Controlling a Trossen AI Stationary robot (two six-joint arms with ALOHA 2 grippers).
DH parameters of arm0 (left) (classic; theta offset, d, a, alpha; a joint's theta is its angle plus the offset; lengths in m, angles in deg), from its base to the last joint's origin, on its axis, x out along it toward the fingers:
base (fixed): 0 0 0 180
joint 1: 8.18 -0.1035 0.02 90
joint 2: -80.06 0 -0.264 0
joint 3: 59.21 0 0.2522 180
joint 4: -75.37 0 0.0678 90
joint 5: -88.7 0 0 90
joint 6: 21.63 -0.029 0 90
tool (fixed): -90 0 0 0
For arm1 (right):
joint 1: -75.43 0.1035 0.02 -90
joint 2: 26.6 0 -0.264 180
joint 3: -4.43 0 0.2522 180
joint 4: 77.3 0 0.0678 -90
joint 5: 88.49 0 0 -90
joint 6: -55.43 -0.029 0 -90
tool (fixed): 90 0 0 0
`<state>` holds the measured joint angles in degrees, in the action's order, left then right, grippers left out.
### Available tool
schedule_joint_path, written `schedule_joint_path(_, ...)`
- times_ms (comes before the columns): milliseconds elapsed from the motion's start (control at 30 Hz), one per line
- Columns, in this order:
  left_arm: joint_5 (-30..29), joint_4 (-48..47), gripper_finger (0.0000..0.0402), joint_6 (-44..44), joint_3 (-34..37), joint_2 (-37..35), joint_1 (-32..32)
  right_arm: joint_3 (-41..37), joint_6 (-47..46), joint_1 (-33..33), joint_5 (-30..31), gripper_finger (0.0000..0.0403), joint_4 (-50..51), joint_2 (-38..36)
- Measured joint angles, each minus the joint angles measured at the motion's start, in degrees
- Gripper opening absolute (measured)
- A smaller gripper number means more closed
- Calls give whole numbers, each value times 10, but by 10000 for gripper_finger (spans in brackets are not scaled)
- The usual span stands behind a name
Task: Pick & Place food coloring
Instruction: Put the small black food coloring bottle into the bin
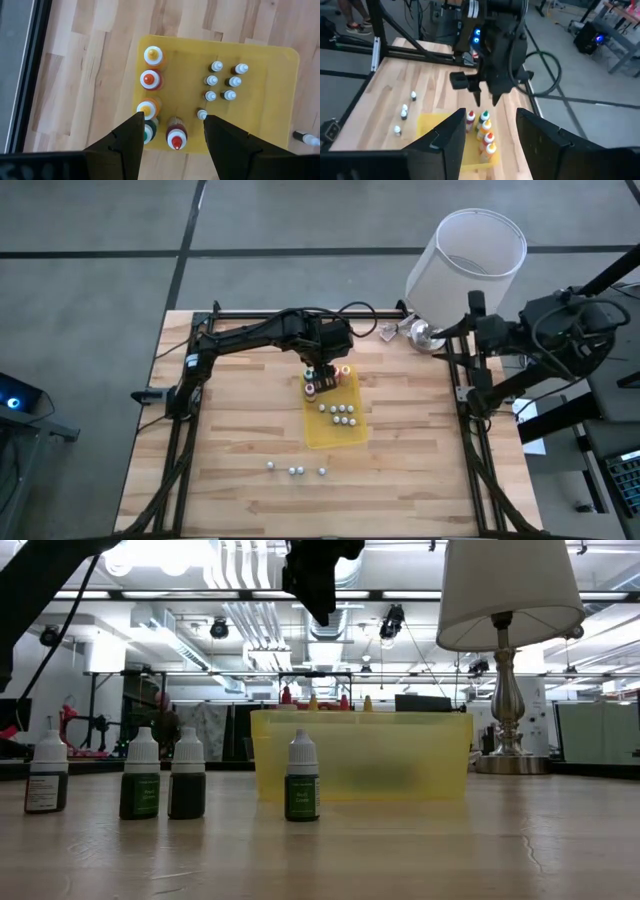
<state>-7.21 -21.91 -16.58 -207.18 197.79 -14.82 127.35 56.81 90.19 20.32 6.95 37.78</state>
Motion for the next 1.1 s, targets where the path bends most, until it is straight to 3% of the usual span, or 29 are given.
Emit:
schedule_joint_path(300, 0, 5, 177, 15, 0, 0, 0, -145, -27, -8, -46, 167, -74, -89)
schedule_joint_path(533, 0, 11, 177, 24, 0, 0, 0, -271, -35, -8, -106, 167, -199, -156)
schedule_joint_path(900, 0, 34, 177, 37, 0, 0, 0, -444, -91, -9, -155, 167, -343, -200)
schedule_joint_path(1100, 0, 34, 177, 41, 0, 0, 0, -547, -104, -12, -182, 167, -487, -226)
